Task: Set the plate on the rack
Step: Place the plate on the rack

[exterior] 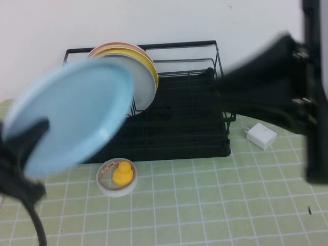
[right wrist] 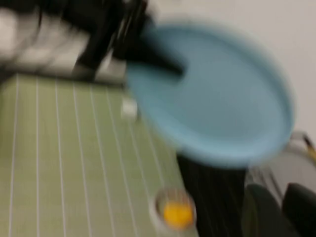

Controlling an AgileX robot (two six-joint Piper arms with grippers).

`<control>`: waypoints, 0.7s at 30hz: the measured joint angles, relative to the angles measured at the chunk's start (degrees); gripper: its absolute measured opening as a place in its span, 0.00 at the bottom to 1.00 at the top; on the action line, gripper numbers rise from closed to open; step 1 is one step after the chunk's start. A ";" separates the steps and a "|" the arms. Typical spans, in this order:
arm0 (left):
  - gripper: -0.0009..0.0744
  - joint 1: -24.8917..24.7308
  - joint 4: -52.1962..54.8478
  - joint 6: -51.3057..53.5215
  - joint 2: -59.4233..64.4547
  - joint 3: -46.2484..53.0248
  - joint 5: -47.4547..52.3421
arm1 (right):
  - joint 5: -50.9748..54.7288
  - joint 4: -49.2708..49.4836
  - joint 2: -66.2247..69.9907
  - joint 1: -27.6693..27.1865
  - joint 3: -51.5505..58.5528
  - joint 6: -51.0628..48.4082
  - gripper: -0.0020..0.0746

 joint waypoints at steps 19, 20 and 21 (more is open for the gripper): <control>0.17 0.00 4.56 29.92 33.20 -29.16 1.42 | 21.43 -56.21 -9.97 0.00 12.31 38.95 0.03; 0.17 0.00 4.56 31.19 34.80 -30.23 1.40 | 21.43 -56.90 -11.05 0.00 13.54 39.73 0.03; 0.17 0.00 4.56 32.72 36.69 -31.27 1.27 | 21.46 -57.66 -12.20 0.00 14.99 40.85 0.03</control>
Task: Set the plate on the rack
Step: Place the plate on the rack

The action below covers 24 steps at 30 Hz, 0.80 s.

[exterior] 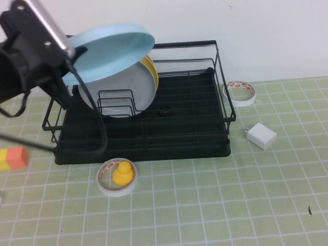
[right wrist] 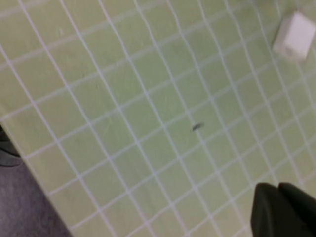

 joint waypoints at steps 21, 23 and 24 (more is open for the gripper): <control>0.17 0.00 0.00 13.93 20.98 -11.60 -3.33 | 0.36 -6.65 -16.26 0.00 8.75 14.13 0.03; 0.17 0.00 0.00 14.80 21.68 -11.60 -3.59 | 0.36 -6.65 -16.26 0.00 9.00 14.52 0.03; 0.17 0.00 0.00 15.05 21.81 -11.60 -3.59 | 0.36 -6.68 -16.26 0.00 9.12 14.51 0.03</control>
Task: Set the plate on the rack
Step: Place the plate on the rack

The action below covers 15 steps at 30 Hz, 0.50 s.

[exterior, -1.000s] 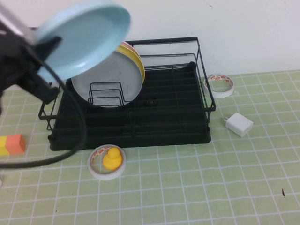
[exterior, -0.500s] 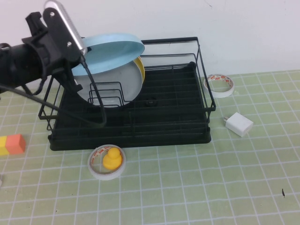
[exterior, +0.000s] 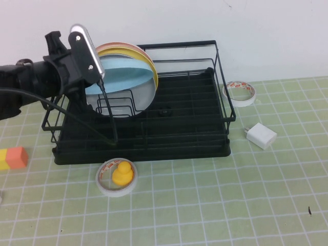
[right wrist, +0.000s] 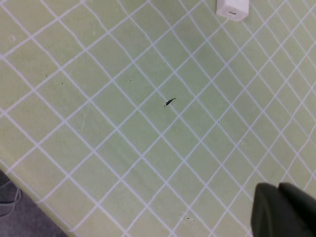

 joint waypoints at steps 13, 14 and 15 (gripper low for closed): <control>0.18 -0.09 -3.91 3.48 4.39 0.00 1.14 | 0.02 1.13 0.00 0.00 0.00 3.17 0.03; 0.19 -0.09 -4.18 3.72 4.55 0.00 0.68 | 0.02 1.42 0.00 0.00 0.00 3.17 0.03; 0.22 -0.21 -4.43 3.85 4.69 0.00 0.40 | 0.02 1.78 0.00 0.00 0.00 3.17 0.03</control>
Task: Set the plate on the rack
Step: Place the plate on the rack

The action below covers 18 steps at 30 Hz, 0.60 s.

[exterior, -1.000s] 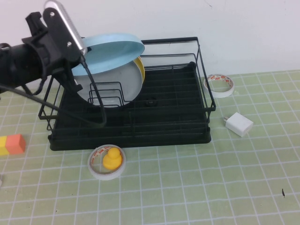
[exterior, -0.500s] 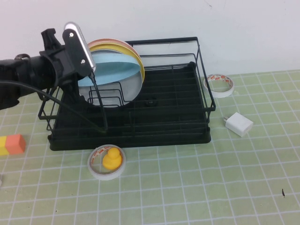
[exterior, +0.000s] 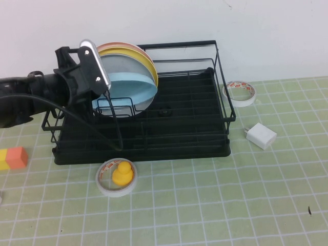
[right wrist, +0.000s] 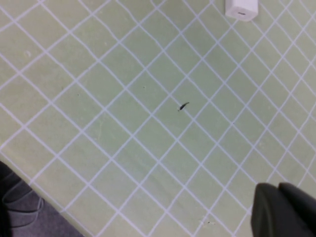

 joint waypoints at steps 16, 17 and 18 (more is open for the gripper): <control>0.50 -0.08 -0.86 -0.40 -2.19 -2.27 -2.00 | 0.23 -0.22 0.00 0.00 0.00 0.13 0.03; 0.47 -0.08 -0.86 -1.49 -3.07 -2.27 -2.33 | 0.23 -1.02 0.00 0.00 0.00 0.61 0.03; 0.45 -0.08 -0.86 -2.66 -4.07 -2.27 -2.88 | 0.23 -1.93 0.00 0.00 0.00 1.60 0.03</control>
